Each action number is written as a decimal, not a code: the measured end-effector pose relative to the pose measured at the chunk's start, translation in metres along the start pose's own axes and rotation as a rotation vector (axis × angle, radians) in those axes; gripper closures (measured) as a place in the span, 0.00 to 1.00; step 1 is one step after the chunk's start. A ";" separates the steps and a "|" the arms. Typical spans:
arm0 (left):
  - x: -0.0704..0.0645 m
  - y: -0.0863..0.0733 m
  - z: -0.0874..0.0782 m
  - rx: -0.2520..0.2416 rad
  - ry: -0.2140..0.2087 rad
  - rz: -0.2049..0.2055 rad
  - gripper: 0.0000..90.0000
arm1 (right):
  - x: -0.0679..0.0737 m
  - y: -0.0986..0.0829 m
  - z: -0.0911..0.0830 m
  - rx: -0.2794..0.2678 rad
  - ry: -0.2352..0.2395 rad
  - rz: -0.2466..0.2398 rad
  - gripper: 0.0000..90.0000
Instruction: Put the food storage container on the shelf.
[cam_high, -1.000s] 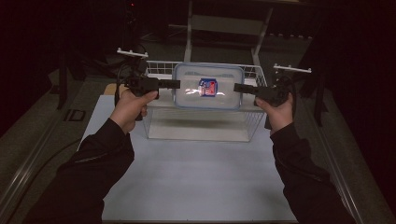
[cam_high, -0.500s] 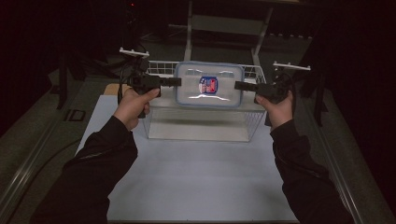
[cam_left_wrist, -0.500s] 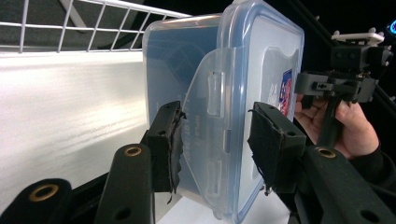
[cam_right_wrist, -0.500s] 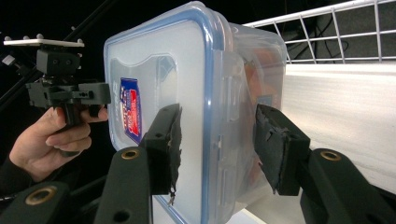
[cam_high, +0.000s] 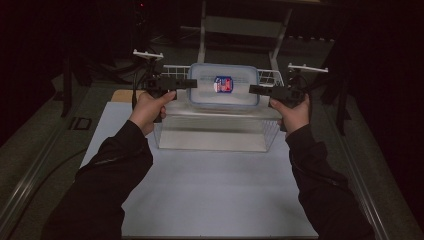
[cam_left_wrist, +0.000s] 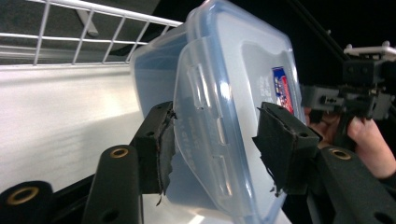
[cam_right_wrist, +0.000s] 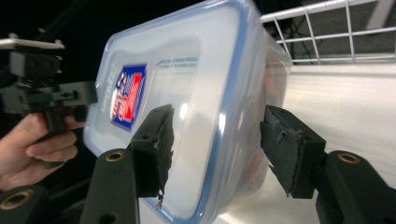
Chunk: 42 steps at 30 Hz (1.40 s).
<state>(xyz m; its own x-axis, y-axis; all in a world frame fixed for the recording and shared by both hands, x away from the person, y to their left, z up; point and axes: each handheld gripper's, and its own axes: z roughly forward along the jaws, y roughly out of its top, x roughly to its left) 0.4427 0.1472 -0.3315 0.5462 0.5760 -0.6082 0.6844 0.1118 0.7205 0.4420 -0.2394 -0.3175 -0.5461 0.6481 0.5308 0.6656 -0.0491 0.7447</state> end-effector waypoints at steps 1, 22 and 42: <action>0.001 0.000 0.001 0.001 0.003 -0.008 0.51 | 0.000 0.000 0.003 0.007 -0.015 0.002 0.48; -0.013 -0.013 -0.014 -0.092 0.019 0.203 0.28 | 0.017 -0.006 -0.015 -0.065 -0.058 -0.108 0.42; -0.040 -0.100 -0.039 -0.147 0.015 0.417 0.01 | 0.056 -0.064 -0.025 -0.047 0.004 -0.319 0.47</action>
<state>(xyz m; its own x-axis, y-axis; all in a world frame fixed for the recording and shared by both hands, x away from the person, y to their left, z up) 0.3329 0.1447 -0.3660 0.7529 0.6081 -0.2516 0.3310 -0.0194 0.9434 0.3562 -0.2190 -0.3260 -0.7254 0.6333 0.2696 0.4366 0.1206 0.8916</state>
